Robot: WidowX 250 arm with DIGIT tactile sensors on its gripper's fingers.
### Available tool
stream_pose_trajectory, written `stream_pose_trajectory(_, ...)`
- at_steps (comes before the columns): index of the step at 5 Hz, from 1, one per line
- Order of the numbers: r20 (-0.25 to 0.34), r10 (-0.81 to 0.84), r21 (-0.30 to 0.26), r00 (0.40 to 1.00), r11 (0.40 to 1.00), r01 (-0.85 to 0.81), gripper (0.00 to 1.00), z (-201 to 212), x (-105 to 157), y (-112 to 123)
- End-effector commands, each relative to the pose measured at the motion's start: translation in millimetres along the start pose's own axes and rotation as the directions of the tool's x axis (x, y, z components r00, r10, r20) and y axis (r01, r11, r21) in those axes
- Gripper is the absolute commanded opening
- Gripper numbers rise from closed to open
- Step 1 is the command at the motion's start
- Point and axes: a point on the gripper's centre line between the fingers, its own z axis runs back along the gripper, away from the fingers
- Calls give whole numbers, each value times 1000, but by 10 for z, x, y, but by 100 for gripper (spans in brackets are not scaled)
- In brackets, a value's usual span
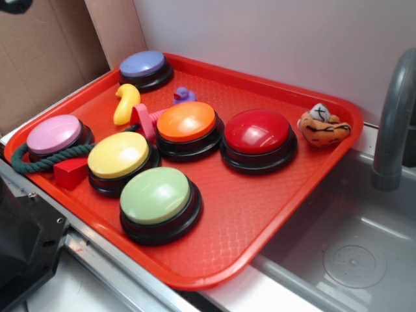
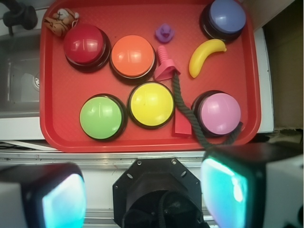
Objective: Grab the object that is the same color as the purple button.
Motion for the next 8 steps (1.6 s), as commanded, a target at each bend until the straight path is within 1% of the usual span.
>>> stream_pose_trajectory(1, 0, 0, 0, 1000, 1000, 0, 100, 0, 0, 0)
stream_pose_trajectory(2, 38, 89, 3, 995, 996, -89, 100, -56, 100, 92)
stream_pose_trajectory(3, 102, 177, -11, 979, 984, -177, 100, -84, 240, 199)
stream_pose_trajectory(4, 132, 243, -5, 961, 970, -244, 100, -143, 442, 308)
stream_pose_trajectory(5, 169, 351, -2, 921, 935, -355, 100, -261, 662, 448)
stream_pose_trajectory(6, 220, 430, -25, 876, 900, -435, 100, -437, 907, 540)
stream_pose_trajectory(7, 221, 474, -46, 853, 878, -476, 100, -681, 1153, 616)
stream_pose_trajectory(8, 247, 567, -78, 786, 820, -567, 100, -938, 1341, 668)
